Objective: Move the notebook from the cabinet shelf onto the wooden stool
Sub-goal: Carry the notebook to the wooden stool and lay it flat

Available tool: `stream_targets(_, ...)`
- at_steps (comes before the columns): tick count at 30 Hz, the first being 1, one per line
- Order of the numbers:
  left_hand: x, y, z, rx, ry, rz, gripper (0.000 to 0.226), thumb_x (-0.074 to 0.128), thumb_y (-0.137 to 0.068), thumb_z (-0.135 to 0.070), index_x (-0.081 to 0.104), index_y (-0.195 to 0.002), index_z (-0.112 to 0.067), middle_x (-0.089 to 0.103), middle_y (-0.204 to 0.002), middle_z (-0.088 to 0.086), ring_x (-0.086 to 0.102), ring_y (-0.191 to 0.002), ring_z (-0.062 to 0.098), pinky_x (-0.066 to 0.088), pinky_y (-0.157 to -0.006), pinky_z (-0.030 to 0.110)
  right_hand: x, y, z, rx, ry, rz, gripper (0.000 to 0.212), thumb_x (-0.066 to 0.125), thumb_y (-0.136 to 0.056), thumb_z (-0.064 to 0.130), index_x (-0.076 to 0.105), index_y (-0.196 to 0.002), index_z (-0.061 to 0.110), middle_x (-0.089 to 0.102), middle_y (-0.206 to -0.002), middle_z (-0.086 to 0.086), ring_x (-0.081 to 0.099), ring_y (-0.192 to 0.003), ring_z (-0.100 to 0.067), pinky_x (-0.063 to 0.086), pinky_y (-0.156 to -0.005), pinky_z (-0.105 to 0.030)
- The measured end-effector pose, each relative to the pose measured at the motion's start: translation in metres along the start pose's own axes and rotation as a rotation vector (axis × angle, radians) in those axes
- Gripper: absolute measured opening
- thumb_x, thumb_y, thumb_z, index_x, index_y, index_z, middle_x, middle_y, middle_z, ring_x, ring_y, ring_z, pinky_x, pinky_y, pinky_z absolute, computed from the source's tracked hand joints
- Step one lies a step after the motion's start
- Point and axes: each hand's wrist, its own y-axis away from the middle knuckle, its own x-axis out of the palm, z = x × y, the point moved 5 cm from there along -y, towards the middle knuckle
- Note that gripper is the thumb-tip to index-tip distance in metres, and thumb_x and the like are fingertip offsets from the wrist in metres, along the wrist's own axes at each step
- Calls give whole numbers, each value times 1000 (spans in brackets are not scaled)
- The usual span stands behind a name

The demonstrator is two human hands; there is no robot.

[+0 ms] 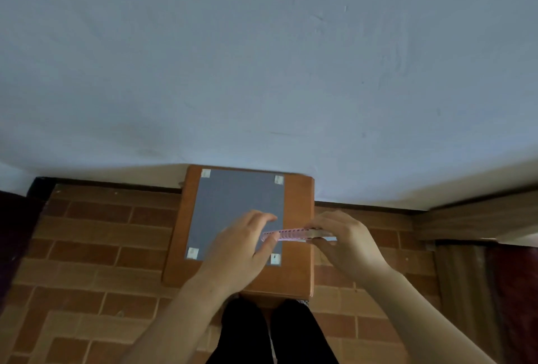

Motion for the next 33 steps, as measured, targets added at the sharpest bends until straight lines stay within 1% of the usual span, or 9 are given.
stream_targets(3,10,-14,13,-17,-6,26,40,34,-93,-47,40,-130,-33,46,-133,-16,45,-118,3,41,-93,22,16,-6,-15,26,2,16,25,77,-70,8,68,-88,22,69,-82,6,60,-75,-16,51,-58,-32)
stream_targets(7,21,-24,23,-9,10,53,40,34,-93,-46,40,-130,-32,45,-133,-15,45,-118,4,39,-92,22,31,-8,-27,63,18,38,23,77,-71,11,69,-89,21,69,-83,7,60,-74,-13,47,-59,-25)
stream_targets(10,29,-28,31,-14,22,48,39,35,-93,-45,41,-130,-31,46,-133,-14,45,-117,4,41,-93,24,41,-8,-33,66,19,70,25,77,-70,10,68,-90,22,69,-83,8,59,-75,-14,47,-59,-27)
stream_targets(13,41,-29,39,-28,25,64,40,35,-93,-45,41,-130,-31,46,-132,-14,46,-117,4,40,-91,21,53,-5,-41,112,12,95,24,76,-71,10,69,-90,23,69,-85,8,60,-77,-15,48,-61,-28)
stream_targets(17,58,-26,46,-24,32,77,40,33,-94,-46,40,-130,-31,46,-131,-15,46,-115,2,39,-90,20,70,4,-48,141,8,129,23,75,-72,9,70,-90,22,71,-85,7,58,-74,-11,40,-60,-16)
stream_targets(21,74,-21,55,-33,56,76,40,31,-94,-46,40,-130,-31,46,-131,-15,45,-116,2,40,-91,21,85,10,-55,168,18,161,25,74,-73,8,70,-90,25,70,-85,9,61,-78,-15,46,-62,-24)
stream_targets(27,93,-23,74,-56,70,57,38,33,-94,-45,42,-128,-31,48,-126,-16,47,-111,2,42,-85,22,113,-2,-65,186,35,221,18,69,-78,12,70,-93,21,70,-88,5,61,-82,-16,46,-62,-27)
stream_targets(31,101,-28,90,-94,97,46,38,33,-94,-44,41,-129,-31,46,-128,-17,44,-115,2,40,-89,22,129,-11,-73,184,26,243,15,67,-81,13,71,-94,20,70,-91,6,60,-86,-17,42,-63,-24)
stream_targets(33,104,-31,97,-97,98,32,39,34,-94,-44,41,-129,-30,47,-128,-16,45,-115,3,41,-89,24,134,-18,-76,171,32,247,16,65,-83,14,71,-96,21,70,-93,5,59,-87,-16,41,-63,-23)
